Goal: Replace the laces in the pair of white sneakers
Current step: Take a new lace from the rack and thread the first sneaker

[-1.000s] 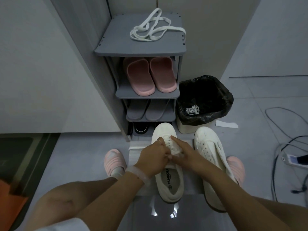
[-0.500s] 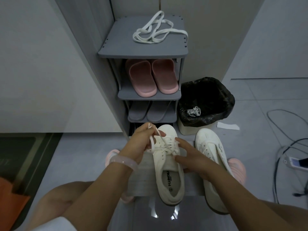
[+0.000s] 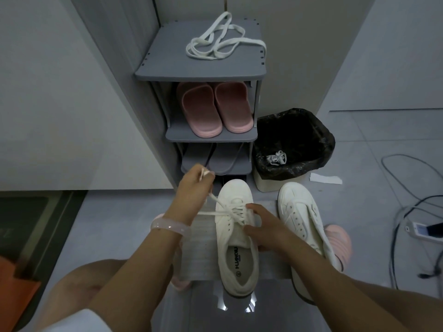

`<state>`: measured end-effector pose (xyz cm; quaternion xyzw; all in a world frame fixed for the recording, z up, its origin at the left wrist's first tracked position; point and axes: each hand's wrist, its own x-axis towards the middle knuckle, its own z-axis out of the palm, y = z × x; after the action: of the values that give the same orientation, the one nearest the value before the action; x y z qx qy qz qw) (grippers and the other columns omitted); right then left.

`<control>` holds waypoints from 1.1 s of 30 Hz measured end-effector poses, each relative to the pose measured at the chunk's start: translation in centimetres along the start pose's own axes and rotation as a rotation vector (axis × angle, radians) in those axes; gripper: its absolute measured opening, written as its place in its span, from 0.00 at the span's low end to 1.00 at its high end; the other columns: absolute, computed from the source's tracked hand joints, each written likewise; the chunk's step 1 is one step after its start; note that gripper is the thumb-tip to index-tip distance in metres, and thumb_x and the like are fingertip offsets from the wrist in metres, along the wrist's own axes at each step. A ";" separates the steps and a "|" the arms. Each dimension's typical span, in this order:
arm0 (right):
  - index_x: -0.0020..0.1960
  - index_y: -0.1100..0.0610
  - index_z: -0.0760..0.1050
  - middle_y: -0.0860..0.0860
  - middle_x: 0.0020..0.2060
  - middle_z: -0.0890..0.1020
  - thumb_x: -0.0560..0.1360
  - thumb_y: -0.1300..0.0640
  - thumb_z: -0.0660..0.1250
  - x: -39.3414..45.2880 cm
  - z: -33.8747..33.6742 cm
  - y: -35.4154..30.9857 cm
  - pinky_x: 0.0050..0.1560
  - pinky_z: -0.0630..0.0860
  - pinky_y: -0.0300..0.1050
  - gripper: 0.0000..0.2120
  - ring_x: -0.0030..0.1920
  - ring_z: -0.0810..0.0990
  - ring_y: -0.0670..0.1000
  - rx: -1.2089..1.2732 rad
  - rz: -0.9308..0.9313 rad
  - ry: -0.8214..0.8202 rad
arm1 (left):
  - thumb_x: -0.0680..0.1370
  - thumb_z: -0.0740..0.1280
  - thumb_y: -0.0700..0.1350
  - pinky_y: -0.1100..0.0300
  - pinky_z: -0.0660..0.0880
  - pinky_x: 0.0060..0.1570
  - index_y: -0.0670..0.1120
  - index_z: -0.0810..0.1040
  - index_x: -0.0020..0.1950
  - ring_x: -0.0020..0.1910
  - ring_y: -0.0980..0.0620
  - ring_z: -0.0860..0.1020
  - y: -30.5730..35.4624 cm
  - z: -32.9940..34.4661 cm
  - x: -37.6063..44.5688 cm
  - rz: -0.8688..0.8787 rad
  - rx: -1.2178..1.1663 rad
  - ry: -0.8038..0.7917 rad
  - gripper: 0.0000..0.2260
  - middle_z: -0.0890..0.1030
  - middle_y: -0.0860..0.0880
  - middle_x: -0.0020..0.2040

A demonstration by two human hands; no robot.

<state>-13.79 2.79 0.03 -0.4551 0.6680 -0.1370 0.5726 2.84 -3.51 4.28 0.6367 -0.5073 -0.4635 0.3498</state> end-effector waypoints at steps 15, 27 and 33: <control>0.36 0.58 0.77 0.52 0.36 0.79 0.79 0.59 0.56 0.6 -2.0 -0.7 0.45 0.73 0.41 0.17 0.42 0.76 0.52 0.416 -0.106 0.541 | 0.79 0.62 0.45 0.58 0.68 0.58 0.47 0.67 0.69 0.62 0.48 0.71 0.2 -0.9 -0.7 0.250 0.455 -0.081 0.18 0.71 0.47 0.63; 0.74 0.54 0.53 0.56 0.61 0.74 0.75 0.40 0.60 -0.3 1.0 -0.4 0.51 0.74 0.48 0.34 0.56 0.77 0.58 -0.560 -0.077 0.165 | 0.75 0.63 0.54 0.62 0.63 0.30 0.48 0.65 0.34 0.33 0.54 0.68 -4.4 1.8 -2.3 0.153 0.877 -0.508 0.15 0.71 0.51 0.34; 0.72 0.57 0.54 0.57 0.51 0.78 0.75 0.50 0.61 -0.2 0.5 0.4 0.44 0.76 0.45 0.30 0.44 0.80 0.56 -0.534 -0.026 0.121 | 0.74 0.64 0.48 0.61 0.66 0.35 0.45 0.68 0.43 0.39 0.51 0.71 -4.4 0.9 -1.8 0.115 0.870 -0.447 0.08 0.73 0.48 0.40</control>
<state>-13.51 3.36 -0.29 -0.5896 0.7074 0.0098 0.3896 3.29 -0.65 0.38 0.5796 -0.7508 -0.3141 -0.0410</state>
